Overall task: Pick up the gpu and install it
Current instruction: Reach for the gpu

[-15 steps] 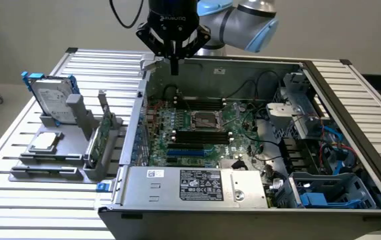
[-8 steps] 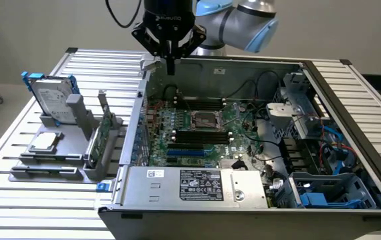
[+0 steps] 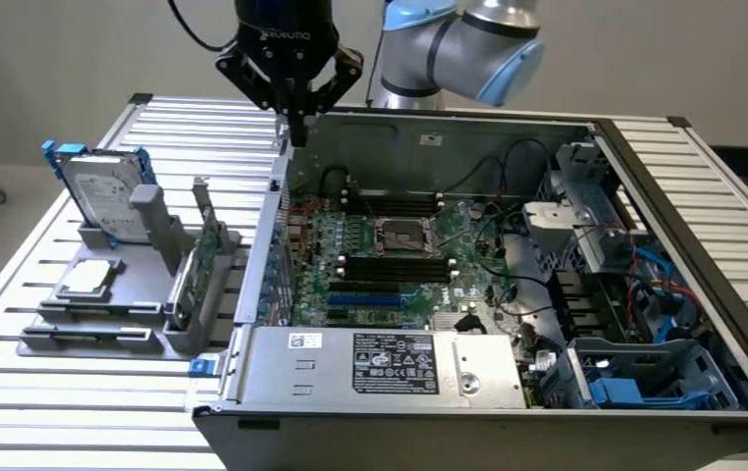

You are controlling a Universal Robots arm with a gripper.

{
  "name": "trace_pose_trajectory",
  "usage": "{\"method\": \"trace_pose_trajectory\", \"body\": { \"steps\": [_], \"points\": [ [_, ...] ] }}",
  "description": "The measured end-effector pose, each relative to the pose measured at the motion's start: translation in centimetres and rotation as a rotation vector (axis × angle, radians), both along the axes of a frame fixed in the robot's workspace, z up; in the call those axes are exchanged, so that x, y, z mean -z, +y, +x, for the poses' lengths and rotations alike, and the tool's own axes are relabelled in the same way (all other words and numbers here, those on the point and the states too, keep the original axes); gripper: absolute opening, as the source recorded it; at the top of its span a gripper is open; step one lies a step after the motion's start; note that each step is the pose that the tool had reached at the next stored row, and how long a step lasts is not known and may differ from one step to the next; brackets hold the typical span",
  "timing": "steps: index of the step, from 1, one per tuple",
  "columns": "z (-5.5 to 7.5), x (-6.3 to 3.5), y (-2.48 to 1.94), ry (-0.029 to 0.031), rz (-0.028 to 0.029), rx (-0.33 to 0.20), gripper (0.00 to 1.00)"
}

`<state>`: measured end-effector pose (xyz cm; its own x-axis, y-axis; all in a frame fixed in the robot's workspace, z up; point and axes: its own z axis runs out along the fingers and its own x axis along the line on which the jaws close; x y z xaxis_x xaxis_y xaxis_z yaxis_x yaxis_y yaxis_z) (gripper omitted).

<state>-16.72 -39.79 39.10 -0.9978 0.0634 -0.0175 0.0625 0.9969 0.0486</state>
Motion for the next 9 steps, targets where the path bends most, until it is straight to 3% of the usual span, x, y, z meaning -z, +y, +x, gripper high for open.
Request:
{"method": "trace_pose_trajectory", "body": {
  "steps": [9],
  "points": [
    [-4.1,0.51,0.18,0.0122,-0.0026,0.000,0.11]
  ]
}}
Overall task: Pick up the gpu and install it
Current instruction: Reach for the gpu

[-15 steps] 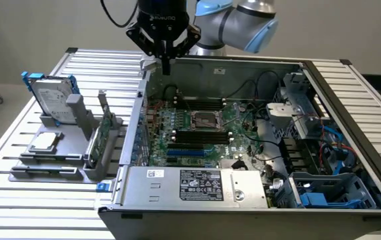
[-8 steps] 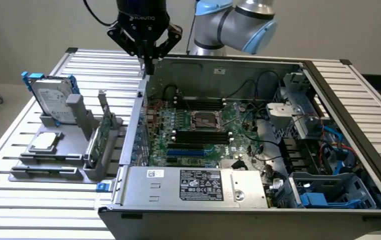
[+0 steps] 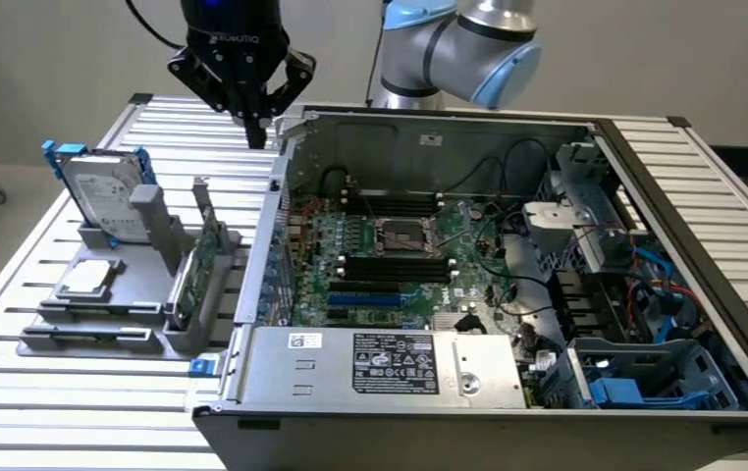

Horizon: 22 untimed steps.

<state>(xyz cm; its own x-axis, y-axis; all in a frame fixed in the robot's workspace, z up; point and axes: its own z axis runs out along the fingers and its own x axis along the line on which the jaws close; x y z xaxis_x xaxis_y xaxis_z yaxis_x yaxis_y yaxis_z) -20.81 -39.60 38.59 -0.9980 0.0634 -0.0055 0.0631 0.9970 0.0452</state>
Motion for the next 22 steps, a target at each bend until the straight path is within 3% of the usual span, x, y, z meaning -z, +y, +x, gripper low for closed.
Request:
{"method": "trace_pose_trajectory", "body": {
  "steps": [11,17,22],
  "points": [
    [-5.0,0.72,0.20,0.0146,-0.0032,0.000,0.11],
    [-7.7,1.32,0.21,0.0159,-0.0047,0.000,0.11],
    [-8.3,1.66,0.20,0.0166,-0.0084,-0.008,0.11]
  ]
}}
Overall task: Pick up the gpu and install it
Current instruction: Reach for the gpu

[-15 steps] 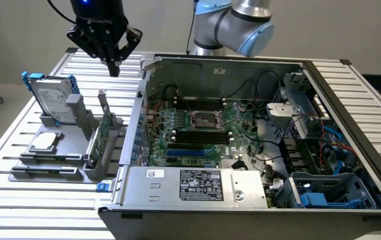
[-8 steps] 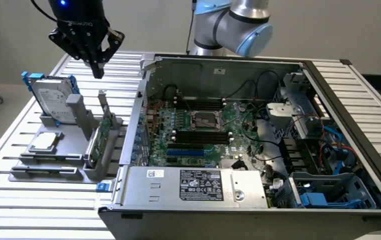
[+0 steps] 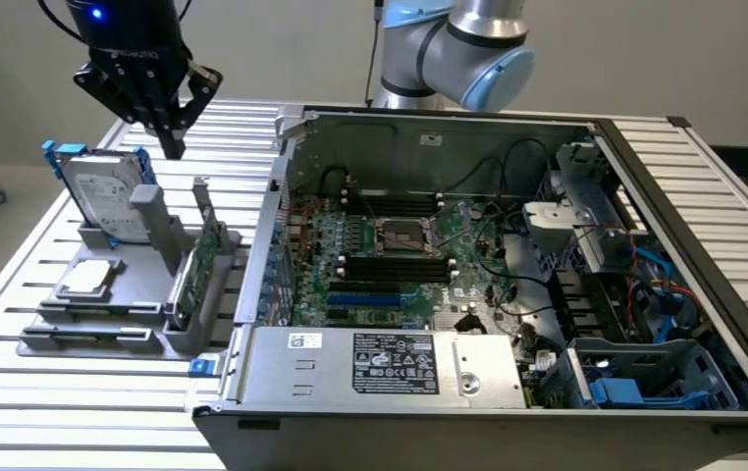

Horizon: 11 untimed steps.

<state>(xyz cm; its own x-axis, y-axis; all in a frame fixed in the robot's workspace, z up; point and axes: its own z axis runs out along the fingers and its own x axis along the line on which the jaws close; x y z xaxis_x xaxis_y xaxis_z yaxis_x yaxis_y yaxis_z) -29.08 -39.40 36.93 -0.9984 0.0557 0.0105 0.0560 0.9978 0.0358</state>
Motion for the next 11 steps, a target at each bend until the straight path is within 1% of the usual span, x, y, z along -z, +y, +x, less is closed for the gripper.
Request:
{"method": "trace_pose_trajectory", "body": {
  "steps": [4,5,11],
  "points": [
    [-0.16,0.29,0.00,-0.0001,-0.0039,-0.010,0.11],
    [-0.23,0.34,0.00,-0.0001,-0.0072,-0.011,0.11],
    [-0.23,0.35,0.00,0.0000,-0.0075,-0.011,0.11]
  ]
}}
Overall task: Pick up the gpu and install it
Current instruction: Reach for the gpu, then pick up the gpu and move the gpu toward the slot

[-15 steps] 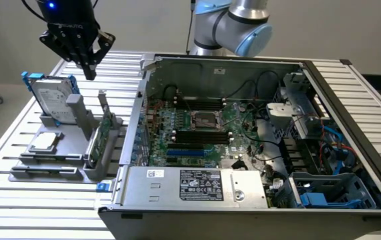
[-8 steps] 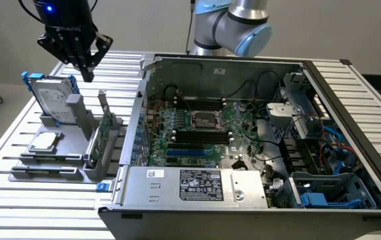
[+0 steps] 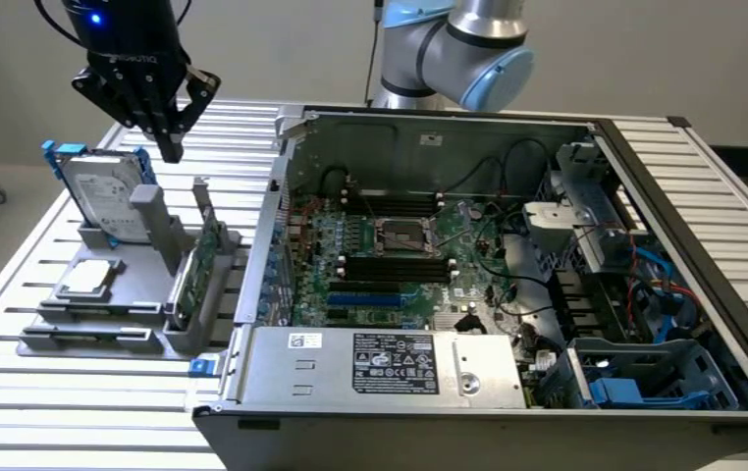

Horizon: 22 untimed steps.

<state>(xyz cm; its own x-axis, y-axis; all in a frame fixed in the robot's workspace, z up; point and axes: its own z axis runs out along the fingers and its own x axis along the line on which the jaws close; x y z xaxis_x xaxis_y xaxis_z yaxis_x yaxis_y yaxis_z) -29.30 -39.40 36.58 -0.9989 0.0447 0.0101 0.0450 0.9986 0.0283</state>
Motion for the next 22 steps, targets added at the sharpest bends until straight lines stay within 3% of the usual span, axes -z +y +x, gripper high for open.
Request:
{"method": "trace_pose_trajectory", "body": {
  "steps": [10,18,20,22],
  "points": [
    [0.00,0.00,0.00,0.0000,0.0000,0.000,0.11],
    [-0.03,0.16,0.00,0.0011,-0.0016,0.000,0.42],
    [-0.10,0.51,-0.13,0.0011,-0.0018,0.000,0.42],
    [-0.12,0.88,-0.53,0.0011,-0.0018,0.000,0.42]
  ]
}}
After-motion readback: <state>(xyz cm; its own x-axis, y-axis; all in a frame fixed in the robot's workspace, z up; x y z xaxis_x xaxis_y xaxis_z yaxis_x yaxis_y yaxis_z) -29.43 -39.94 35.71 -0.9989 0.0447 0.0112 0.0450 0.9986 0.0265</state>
